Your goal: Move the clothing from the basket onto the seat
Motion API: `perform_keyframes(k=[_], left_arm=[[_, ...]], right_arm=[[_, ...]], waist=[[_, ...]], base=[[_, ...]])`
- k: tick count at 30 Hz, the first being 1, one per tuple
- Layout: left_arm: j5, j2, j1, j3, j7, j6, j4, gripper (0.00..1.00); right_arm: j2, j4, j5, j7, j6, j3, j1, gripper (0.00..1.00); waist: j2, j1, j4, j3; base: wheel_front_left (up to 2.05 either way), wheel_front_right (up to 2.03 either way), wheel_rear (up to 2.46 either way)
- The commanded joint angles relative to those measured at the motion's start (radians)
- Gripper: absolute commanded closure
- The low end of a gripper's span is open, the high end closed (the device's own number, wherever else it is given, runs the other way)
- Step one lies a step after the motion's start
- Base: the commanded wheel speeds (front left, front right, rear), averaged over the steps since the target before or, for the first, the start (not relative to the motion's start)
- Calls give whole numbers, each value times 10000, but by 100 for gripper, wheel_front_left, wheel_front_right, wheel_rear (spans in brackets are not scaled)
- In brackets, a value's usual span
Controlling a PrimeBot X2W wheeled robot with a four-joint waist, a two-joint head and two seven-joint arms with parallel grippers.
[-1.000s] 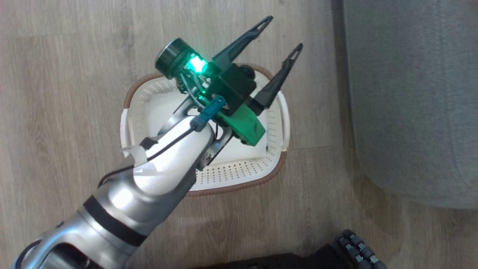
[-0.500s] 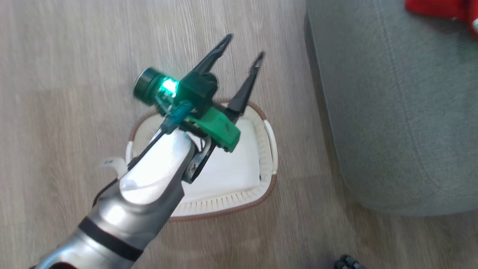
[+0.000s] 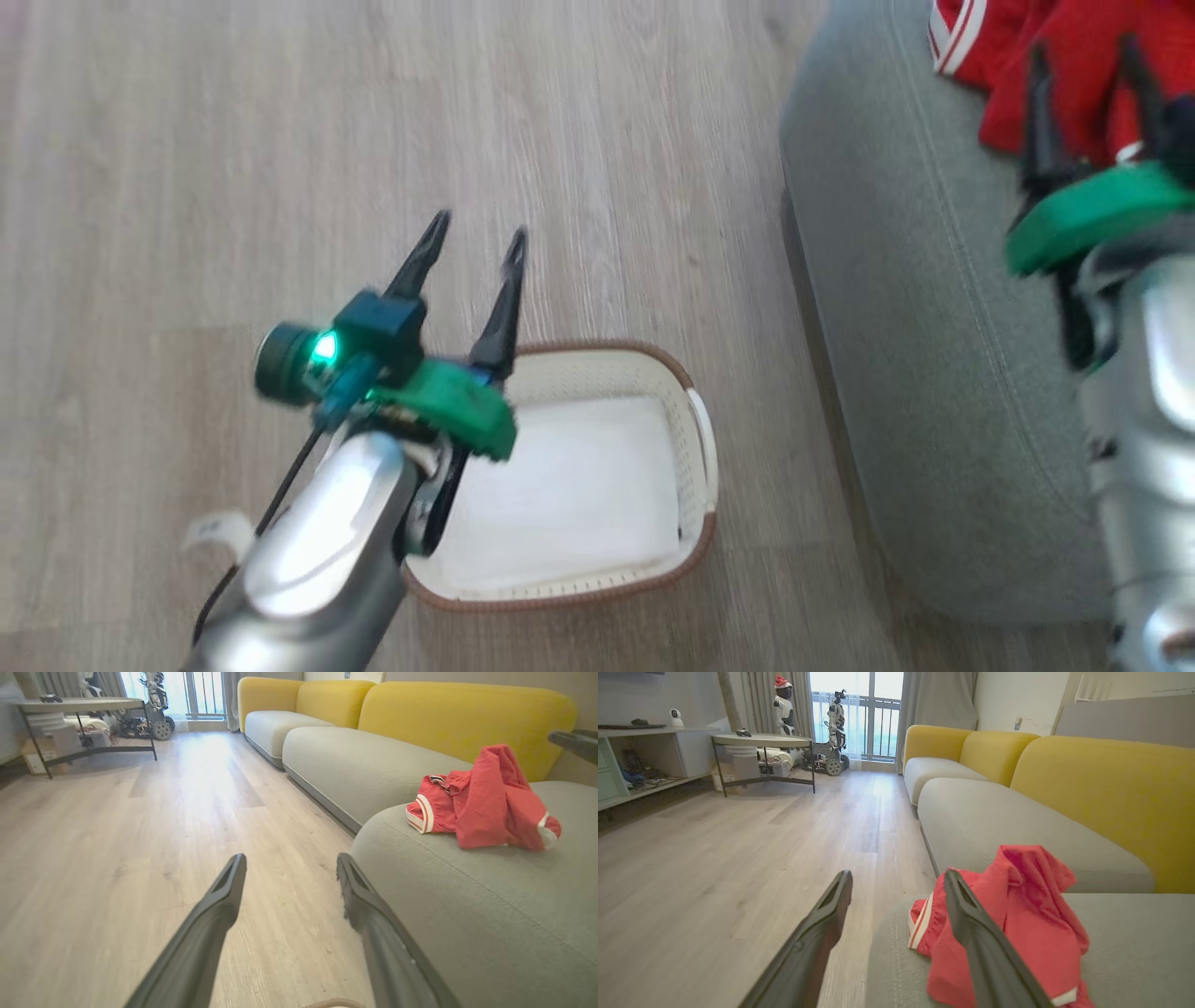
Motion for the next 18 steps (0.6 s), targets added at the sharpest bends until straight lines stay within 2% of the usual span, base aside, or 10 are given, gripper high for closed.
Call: perform_keyframes(k=[1, 8, 10, 18], left_arm=[[145, 332, 110, 519, -91, 122, -330, 0], [132, 588, 1280, 1324, -92, 430, -516, 0], [80, 694, 1879, 1809, -92, 612, -730, 0], [-124, 929, 3596, 2989, -93, 876, -1415, 0]], right_arm=[[245, -537, 114, -91, -4, 182, 263, 0], [1131, -1500, -101, -91, -4, 538, 1757, 0], [1364, -1962, -176, -91, -4, 679, 2409, 0], [1602, -2837, -155, -91, -4, 1224, 4127, 0]], waist=[[-1, 1, 248, -491], [-1, 1, 423, -1169], [-1, 1, 467, -1453], [-1, 1, 560, -2128]], base=[[0, 0, 0], [0, 0, 0], [0, 0, 0], [0, 0, 0]])
